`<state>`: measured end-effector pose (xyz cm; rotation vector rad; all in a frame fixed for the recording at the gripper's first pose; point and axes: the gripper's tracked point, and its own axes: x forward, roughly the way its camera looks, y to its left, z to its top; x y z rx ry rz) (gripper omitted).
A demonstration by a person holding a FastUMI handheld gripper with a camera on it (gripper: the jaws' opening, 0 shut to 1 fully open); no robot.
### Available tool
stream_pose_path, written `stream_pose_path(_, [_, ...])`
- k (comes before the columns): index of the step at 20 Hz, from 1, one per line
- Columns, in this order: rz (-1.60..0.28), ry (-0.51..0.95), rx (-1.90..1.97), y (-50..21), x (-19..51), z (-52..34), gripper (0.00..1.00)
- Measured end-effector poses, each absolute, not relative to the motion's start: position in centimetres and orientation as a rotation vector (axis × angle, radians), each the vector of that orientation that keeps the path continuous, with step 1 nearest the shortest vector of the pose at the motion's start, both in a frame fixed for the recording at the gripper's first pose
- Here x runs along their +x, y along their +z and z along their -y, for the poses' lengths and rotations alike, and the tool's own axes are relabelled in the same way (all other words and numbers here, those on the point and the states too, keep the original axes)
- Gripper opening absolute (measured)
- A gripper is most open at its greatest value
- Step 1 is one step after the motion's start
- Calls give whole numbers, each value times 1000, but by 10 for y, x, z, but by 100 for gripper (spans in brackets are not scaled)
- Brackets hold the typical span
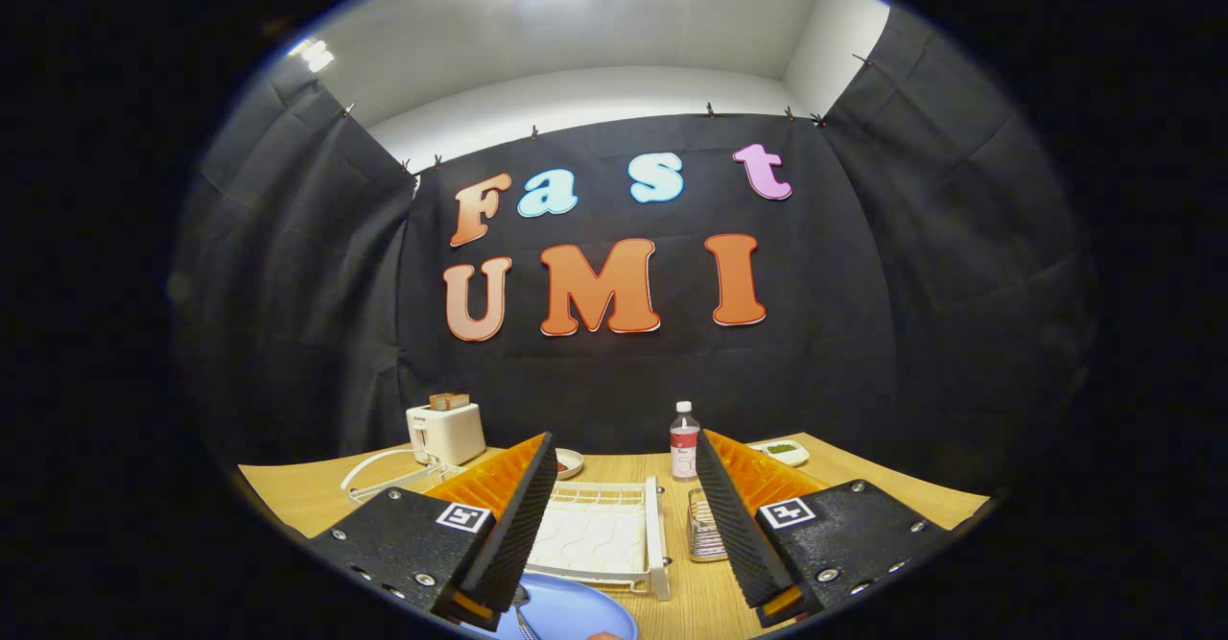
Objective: Take the plate from the dish rack, then take the spoon from the basket and place it into the plate.
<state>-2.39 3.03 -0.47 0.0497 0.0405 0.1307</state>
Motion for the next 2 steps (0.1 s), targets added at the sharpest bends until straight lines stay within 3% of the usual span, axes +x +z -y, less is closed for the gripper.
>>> stream_pose_path(2, [-45, 132, 48, -6, -22, -33, 87])
